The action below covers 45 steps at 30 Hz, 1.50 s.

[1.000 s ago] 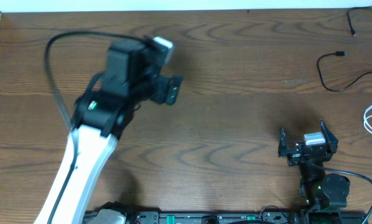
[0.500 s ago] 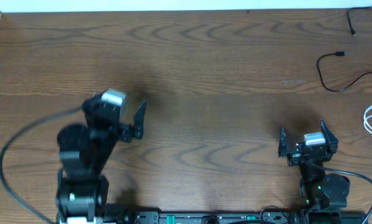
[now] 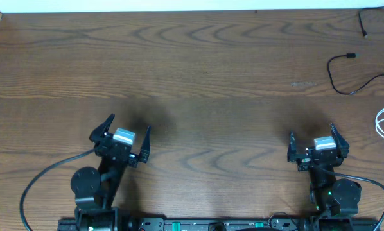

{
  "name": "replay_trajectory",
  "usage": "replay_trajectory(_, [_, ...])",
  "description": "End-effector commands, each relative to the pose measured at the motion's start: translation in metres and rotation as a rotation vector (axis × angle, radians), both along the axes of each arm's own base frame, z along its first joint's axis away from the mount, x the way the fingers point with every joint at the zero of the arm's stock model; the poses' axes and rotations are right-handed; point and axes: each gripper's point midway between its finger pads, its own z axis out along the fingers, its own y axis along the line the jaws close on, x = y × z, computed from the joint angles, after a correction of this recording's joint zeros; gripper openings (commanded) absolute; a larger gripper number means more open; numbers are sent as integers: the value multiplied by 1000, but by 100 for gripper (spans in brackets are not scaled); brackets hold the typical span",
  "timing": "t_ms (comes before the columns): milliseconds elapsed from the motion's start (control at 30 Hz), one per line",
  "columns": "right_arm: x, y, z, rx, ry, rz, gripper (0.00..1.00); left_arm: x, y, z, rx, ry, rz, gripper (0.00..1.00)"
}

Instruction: Untangle cables

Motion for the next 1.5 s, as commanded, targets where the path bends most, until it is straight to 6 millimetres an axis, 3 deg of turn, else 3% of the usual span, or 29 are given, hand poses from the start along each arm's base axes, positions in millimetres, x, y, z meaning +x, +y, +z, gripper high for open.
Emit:
replay_trajectory(0, [0, 2, -1, -13, -2, 8, 99, -1, 9, -7, 42, -42, 52, 95])
replay_trajectory(300, [0, 2, -1, -13, -2, 8, 99, -4, 11, -40, 70, -85, 63, 95])
replay_trajectory(567, [0, 2, -1, -13, -2, 8, 99, -8, 17, -63, 70, 3, 99, 95])
replay_trajectory(1467, [0, 2, -1, -12, -2, 8, 99, -8, 17, -64, 48, 11, 101, 95])
